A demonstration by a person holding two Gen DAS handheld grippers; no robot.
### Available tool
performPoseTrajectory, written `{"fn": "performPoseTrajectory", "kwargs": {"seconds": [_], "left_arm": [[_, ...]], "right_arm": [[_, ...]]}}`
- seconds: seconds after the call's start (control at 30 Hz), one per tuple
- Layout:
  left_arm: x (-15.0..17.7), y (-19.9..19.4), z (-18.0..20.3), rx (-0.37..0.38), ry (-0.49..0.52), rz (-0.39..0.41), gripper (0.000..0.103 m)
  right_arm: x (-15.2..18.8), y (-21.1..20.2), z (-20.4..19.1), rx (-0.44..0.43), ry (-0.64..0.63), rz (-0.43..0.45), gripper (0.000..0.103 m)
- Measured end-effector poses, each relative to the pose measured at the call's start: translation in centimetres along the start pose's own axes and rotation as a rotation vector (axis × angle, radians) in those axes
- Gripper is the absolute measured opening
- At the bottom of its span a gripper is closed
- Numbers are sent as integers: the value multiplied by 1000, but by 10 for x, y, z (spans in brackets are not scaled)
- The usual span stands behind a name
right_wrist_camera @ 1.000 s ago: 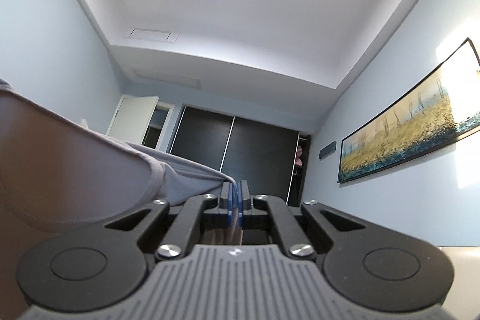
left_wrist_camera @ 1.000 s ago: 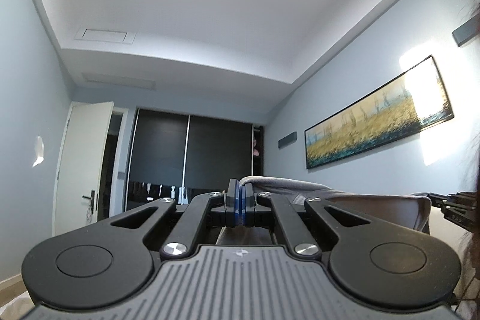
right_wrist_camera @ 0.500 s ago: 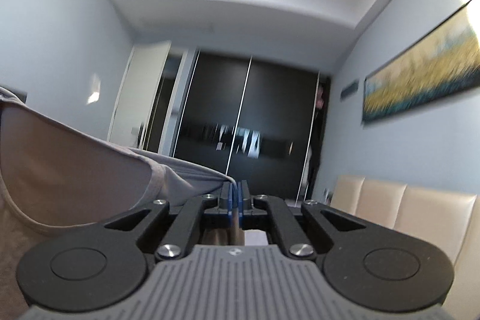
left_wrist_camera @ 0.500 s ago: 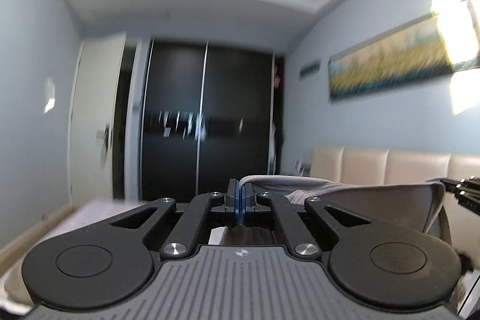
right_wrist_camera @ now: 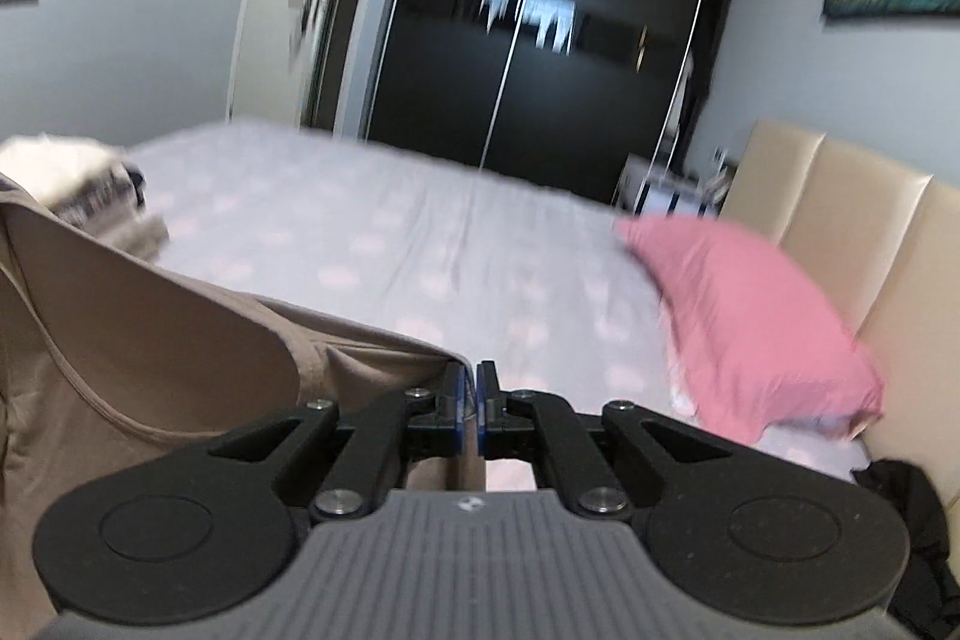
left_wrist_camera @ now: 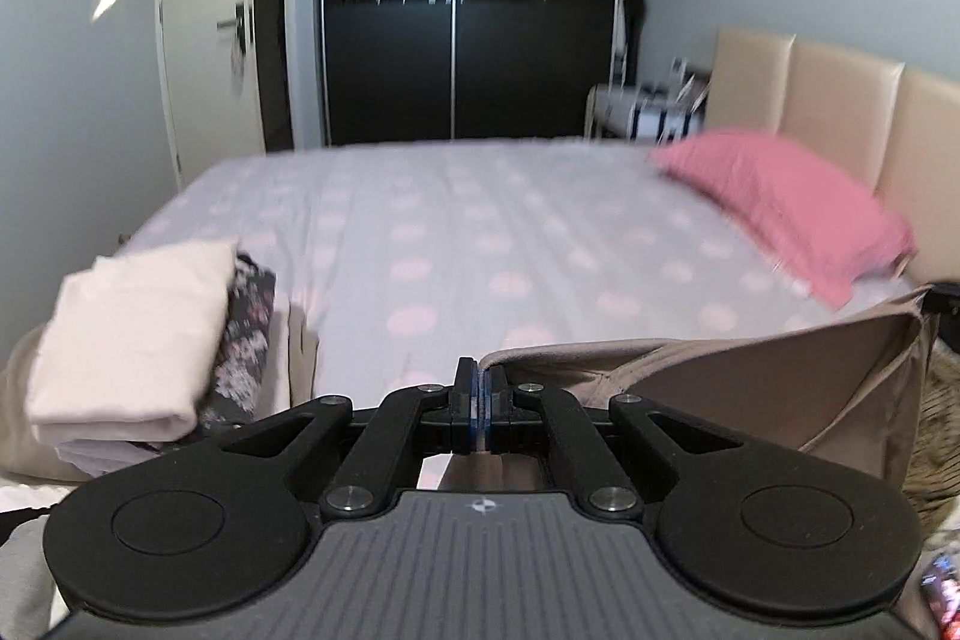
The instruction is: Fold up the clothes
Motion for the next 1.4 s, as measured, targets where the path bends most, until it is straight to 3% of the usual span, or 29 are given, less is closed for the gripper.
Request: {"fn": "performPoseTrajectory", "kwargs": {"seconds": [0.37, 0.77, 0.83, 0.9, 0.97, 1.2, 1.4], "left_arm": [[33, 150, 16, -24, 36, -219, 0], [87, 242, 17, -16, 0, -377, 3], [94, 249, 17, -11, -4, -405, 6], [101, 253, 15, -7, -15, -435, 10], [103, 250, 13, -1, -28, -446, 15], [103, 192, -3, 32, -43, -424, 44], [118, 127, -19, 30, -32, -457, 44]], "right_arm": [[47, 162, 9, -21, 9, -244, 5], [102, 255, 6, -57, 72, -407, 5], [104, 256, 6, -69, 82, -421, 6], [106, 256, 6, -81, 91, -433, 15], [107, 256, 7, -94, 100, -446, 38], [96, 204, 25, -136, 174, -433, 44], [119, 129, 43, -146, 218, -481, 45]]}}
Point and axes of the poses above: each gripper's, at about its wrist camera, not at the fingertips, and y roughly the way its jaws point, z to its right, x to its underside, the point moved 5 cm from there along y, roughly the way its jaws point, and after that the axes turned 7 degrees about -x, right-handed, at the moved point
